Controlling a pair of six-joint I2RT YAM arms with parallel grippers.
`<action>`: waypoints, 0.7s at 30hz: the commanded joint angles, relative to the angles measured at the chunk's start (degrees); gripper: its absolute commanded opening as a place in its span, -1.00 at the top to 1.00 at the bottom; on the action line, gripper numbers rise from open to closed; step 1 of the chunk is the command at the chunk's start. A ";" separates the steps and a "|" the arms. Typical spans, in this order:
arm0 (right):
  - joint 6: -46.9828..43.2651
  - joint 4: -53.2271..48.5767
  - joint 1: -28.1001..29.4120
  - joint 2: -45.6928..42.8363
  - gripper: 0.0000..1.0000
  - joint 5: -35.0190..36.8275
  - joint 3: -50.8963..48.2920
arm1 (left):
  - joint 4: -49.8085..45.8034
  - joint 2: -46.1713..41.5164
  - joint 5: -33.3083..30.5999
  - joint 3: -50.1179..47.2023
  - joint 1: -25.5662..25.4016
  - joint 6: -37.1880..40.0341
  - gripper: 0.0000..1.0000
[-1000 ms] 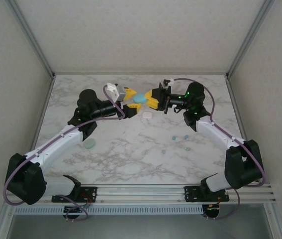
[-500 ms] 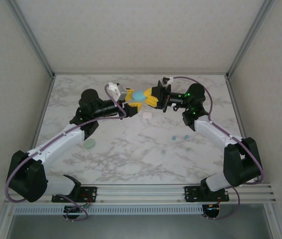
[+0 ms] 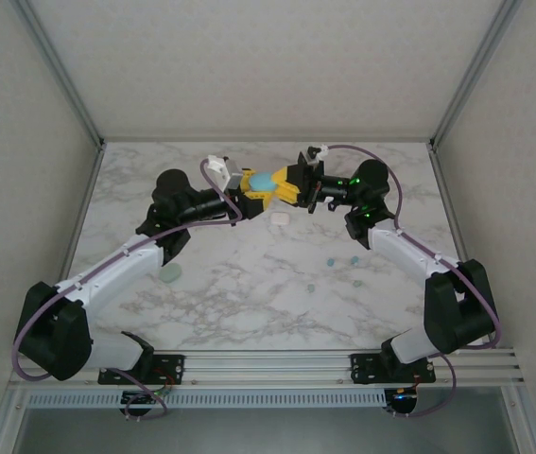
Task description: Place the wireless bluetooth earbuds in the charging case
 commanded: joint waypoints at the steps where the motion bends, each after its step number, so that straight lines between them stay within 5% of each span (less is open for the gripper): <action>1: -0.11 2.46 0.47 0.74 0.52 0.85 -0.74 | 2.88 0.11 0.71 1.94 -0.73 -1.10 0.13; 13: 0.40 4.21 0.52 1.18 0.52 2.02 -1.79 | 4.59 0.20 -0.22 1.85 -1.01 -2.58 0.03; 21: 3.81 8.67 0.56 1.71 0.53 3.27 -2.41 | 5.46 -0.15 -0.85 1.42 -0.99 -2.94 0.21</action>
